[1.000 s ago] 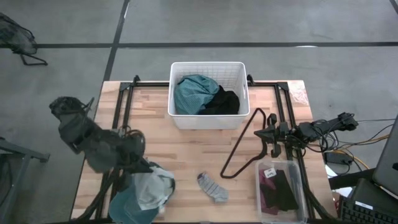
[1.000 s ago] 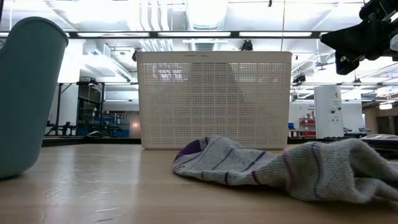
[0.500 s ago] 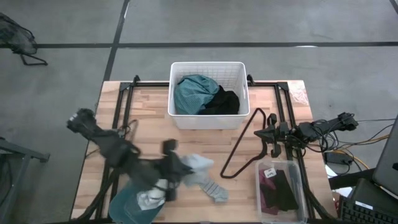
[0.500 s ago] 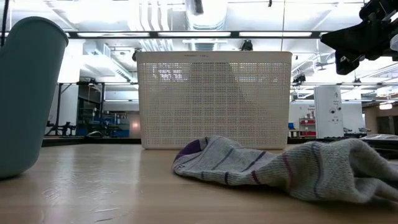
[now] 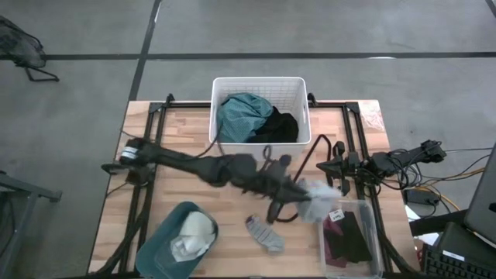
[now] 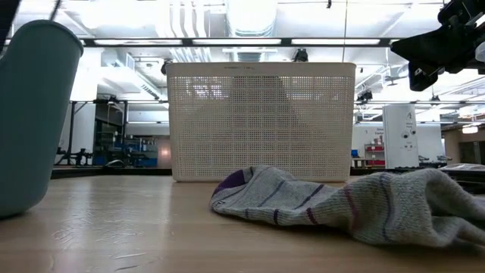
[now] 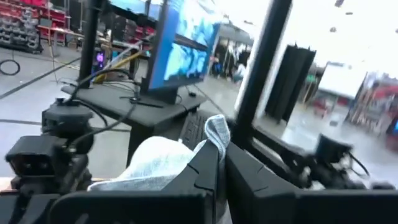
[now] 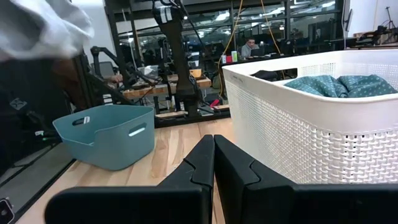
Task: Pick & Place Cloths
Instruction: Put the gray underwear into the transparent bin, then put the patterned sock into the green bin
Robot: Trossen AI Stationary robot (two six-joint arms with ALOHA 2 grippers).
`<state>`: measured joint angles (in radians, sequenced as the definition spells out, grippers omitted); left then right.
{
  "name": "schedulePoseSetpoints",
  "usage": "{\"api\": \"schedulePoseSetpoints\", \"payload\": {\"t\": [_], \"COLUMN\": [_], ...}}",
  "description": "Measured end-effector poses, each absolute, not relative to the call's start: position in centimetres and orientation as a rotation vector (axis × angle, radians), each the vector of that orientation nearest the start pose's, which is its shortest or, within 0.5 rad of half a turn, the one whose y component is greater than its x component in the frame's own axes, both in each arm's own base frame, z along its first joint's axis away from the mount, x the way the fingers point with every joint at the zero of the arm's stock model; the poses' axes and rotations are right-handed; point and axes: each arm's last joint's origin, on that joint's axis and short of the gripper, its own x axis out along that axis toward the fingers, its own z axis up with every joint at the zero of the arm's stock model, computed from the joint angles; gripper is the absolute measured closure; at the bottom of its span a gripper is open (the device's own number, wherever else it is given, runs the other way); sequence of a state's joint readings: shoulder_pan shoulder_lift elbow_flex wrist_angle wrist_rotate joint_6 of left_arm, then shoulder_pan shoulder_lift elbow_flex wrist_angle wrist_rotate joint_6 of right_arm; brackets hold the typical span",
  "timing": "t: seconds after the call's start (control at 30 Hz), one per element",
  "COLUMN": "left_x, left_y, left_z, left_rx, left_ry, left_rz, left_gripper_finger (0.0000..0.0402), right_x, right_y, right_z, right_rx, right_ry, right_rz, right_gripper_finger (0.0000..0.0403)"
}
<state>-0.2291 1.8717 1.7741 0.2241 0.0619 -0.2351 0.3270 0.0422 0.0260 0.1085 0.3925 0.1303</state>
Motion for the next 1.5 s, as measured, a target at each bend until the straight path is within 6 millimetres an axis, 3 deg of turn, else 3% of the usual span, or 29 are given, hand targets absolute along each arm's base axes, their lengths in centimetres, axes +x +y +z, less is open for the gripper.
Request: {"api": "schedulePoseSetpoints", "payload": {"t": [0.17, 0.27, 0.4, 0.57, 0.87, 1.03, 1.13, 1.23, 1.4, 1.5], "left_x": [46.4, 48.1, 50.3, 52.3, 52.6, 51.0, 48.9, 46.5, 42.0, 39.0], "left_y": [-6.9, -6.0, -6.6, -7.4, -7.7, -7.5, -7.9, -8.4, -10.6, -12.7], "left_z": [38.2, 36.8, 35.1, 34.8, 36.0, 37.8, 39.7, 40.4, 39.8, 40.4], "left_rx": [-0.403, -0.439, -0.415, -0.456, -0.463, -0.445, -0.381, -0.295, -0.118, -0.001], "left_ry": [-0.114, -0.074, -0.047, -0.033, 0.098, 0.176, 0.242, 0.385, 0.656, 0.692], "left_rz": [-0.317, -0.389, -0.446, -0.580, -0.540, -0.531, -0.538, -0.516, -0.292, -0.189], "left_gripper_finger": [0.0384, 0.0383, 0.0371, 0.0338, 0.0263, 0.0249, 0.0251, 0.0253, 0.0253, 0.0253], "right_x": [9.5, 9.5, 9.5, 9.5, 9.5, 9.5, 9.5, 9.5, 9.5, 9.5], "right_y": [2.0, 2.0, 2.0, 2.0, 2.0, 2.0, 2.0, 2.0, 2.0, 2.0], "right_z": [17.9, 17.9, 17.9, 17.9, 17.9, 17.9, 17.9, 17.9, 17.9, 17.9], "right_rx": [0.163, 0.163, 0.163, 0.163, 0.163, 0.163, 0.163, 0.163, 0.162, 0.162], "right_ry": [-0.091, -0.091, -0.091, -0.091, -0.091, -0.091, -0.091, -0.091, -0.089, -0.089], "right_rz": [-0.060, -0.060, -0.060, -0.060, -0.060, -0.060, -0.060, -0.060, -0.060, -0.060], "right_gripper_finger": [0.0394, 0.0394, 0.0394, 0.0394, 0.0394, 0.0394, 0.0394, 0.0394, 0.0394, 0.0394]}}
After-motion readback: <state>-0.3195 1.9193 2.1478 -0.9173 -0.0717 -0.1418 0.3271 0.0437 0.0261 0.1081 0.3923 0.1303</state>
